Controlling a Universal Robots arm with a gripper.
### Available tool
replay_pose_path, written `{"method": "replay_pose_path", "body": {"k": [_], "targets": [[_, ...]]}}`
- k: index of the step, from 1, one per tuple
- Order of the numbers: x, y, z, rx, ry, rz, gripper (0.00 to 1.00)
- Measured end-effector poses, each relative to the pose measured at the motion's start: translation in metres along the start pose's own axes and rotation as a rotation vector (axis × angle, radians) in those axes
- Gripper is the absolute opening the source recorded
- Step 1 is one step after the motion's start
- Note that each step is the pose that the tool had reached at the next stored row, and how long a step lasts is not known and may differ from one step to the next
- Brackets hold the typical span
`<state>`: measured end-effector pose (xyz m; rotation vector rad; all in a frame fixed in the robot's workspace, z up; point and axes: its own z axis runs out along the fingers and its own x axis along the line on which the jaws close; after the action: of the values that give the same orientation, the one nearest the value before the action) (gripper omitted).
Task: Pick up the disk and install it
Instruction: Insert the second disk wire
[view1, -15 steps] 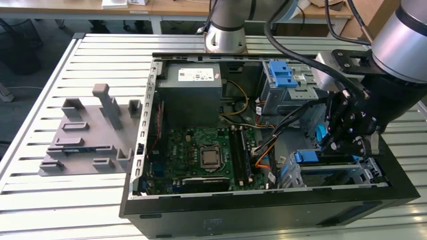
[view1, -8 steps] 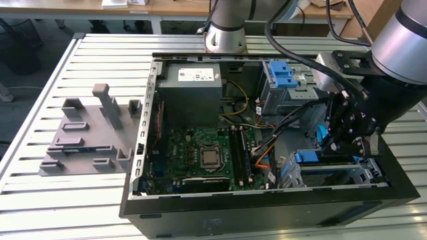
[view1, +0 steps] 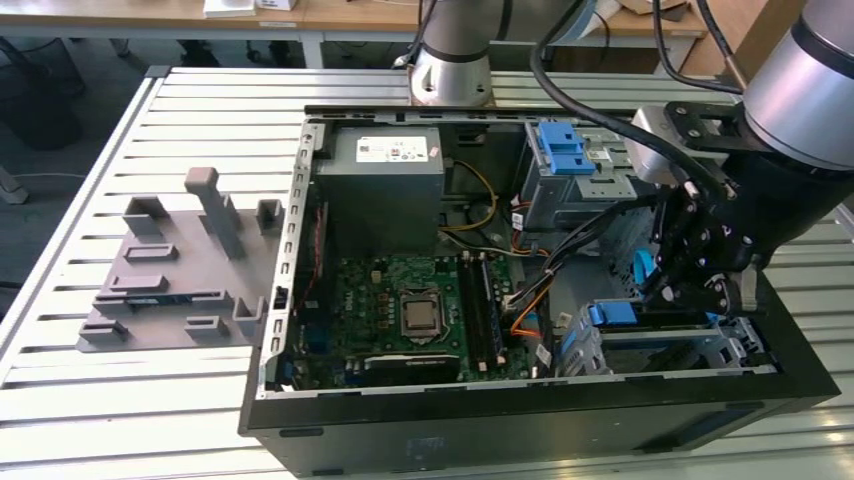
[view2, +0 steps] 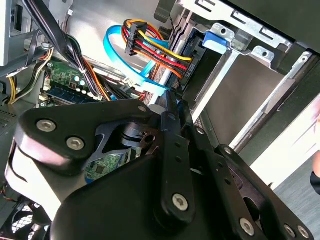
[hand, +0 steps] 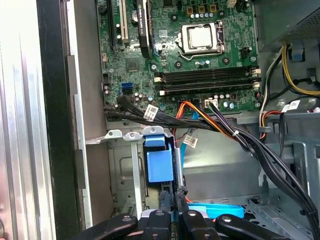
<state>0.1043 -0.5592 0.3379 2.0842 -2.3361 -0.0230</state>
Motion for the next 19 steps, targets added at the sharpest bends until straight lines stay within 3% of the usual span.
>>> {"method": "replay_pose_path", "body": {"k": [19], "targets": [[-0.0005,-0.0044,0.0018,-0.0004,-0.0021,0.020,0.16]]}}
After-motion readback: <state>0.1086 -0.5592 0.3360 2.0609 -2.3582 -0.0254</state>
